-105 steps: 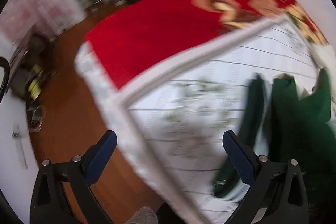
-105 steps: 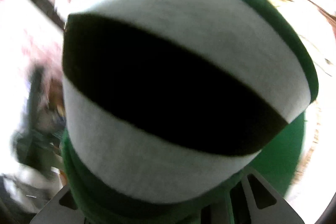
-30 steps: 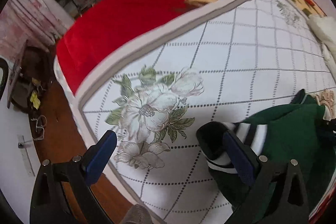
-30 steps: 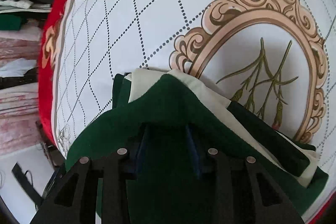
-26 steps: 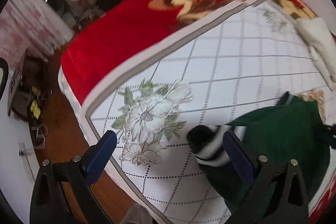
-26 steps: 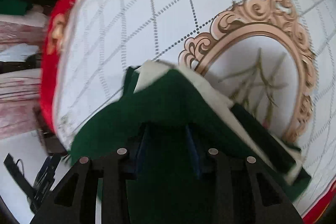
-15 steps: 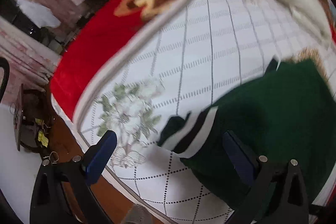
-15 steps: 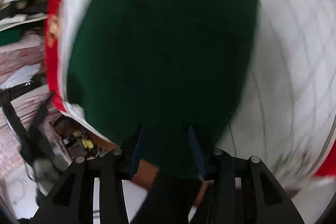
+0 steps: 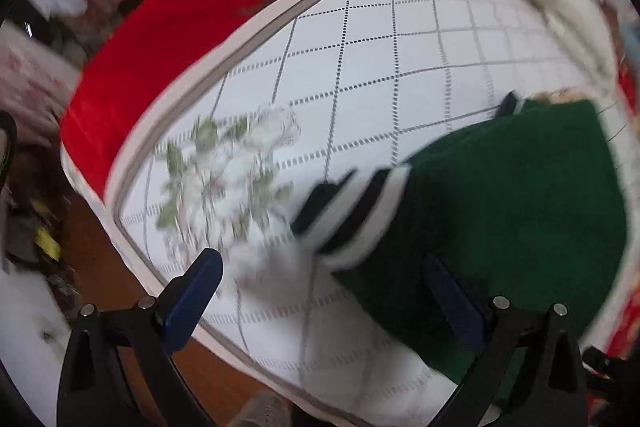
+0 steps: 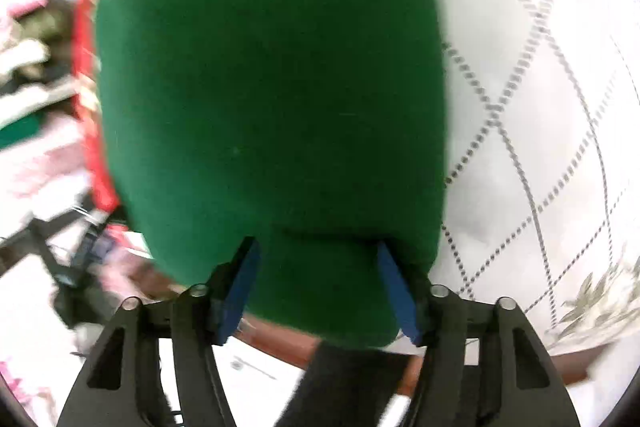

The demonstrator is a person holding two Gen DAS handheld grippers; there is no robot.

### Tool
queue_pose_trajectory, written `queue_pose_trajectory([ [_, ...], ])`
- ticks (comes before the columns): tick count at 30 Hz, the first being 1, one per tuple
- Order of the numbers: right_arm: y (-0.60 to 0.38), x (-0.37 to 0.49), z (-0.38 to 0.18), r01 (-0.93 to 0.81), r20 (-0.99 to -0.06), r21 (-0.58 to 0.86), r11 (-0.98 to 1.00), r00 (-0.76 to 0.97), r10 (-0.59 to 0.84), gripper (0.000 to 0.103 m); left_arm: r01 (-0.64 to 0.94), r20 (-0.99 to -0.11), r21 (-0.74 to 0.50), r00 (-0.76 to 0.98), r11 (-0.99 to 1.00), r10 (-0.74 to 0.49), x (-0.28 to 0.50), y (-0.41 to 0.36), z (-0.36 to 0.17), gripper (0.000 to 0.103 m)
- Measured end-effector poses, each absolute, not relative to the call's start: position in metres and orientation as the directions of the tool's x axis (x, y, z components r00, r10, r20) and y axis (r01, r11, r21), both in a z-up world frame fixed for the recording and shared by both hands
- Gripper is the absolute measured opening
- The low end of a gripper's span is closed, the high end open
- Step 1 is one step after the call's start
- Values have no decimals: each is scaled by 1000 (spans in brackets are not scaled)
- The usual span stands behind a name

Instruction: Fold large clothes

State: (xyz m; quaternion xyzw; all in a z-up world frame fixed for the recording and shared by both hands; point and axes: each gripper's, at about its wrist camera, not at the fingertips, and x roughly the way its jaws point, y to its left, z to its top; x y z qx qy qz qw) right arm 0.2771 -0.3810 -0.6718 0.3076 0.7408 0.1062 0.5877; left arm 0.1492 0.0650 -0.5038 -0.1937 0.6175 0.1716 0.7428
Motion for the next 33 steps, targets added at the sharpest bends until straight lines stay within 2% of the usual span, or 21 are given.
queue_pose_trajectory([
  [2, -402, 265, -664, 333, -806, 562, 757, 16, 591, 97, -504, -977, -158, 203, 849, -61, 137, 64, -501, 103],
  [3, -409, 262, -667, 335, -795, 585, 739, 58, 603, 98, -500, -973, -188, 214, 845, -90, 132, 59, -503, 103],
  [8, -423, 258, -726, 418, -694, 681, 601, 106, 713, 98, -470, -961, -260, 209, 843, -180, 141, 43, -543, 103],
  [10, -414, 269, -744, 398, -657, 720, 569, 125, 744, 103, -464, -947, -311, 223, 830, -230, 154, 38, -558, 103],
  [13, -398, 291, -758, 374, -615, 759, 533, 146, 775, 103, -455, -932, -354, 247, 817, -266, 170, 35, -567, 103],
  [17, -370, 317, -767, 337, -499, 838, 428, 161, 851, 103, -457, -917, -389, 276, 800, -289, 177, 37, -570, 103],
  [20, -342, 326, -770, 325, -493, 839, 435, 119, 862, 103, -461, -910, -401, 297, 792, -288, 178, 43, -570, 103],
  [22, -344, 331, -769, 340, -462, 851, 400, 124, 878, 79, -468, -909, -401, 309, 787, -279, 172, 51, -569, 103],
  [23, -348, 335, -772, 378, -394, 871, 314, 155, 906, 58, -472, -904, -412, 315, 779, -288, 171, 55, -568, 103],
  [24, -355, 337, -770, 396, -346, 883, 253, 183, 920, 53, -473, -900, -425, 316, 772, -301, 171, 57, -569, 103],
  [26, -354, 352, -760, 371, -359, 887, 275, 181, 915, 52, -472, -889, -449, 318, 759, -329, 170, 59, -572, 103],
  [28, -346, 365, -758, 342, -386, 883, 320, 144, 911, 53, -461, -884, -458, 323, 760, -337, 170, 58, -574, 103],
  [30, -342, 378, -768, 350, -450, 845, 406, 53, 892, 74, -453, -881, -463, 334, 762, -336, 172, 56, -577, 103],
  [33, -338, 381, -780, 367, -400, 853, 370, 5, 917, 76, -458, -870, -480, 357, 749, -339, 177, 56, -579, 103],
])
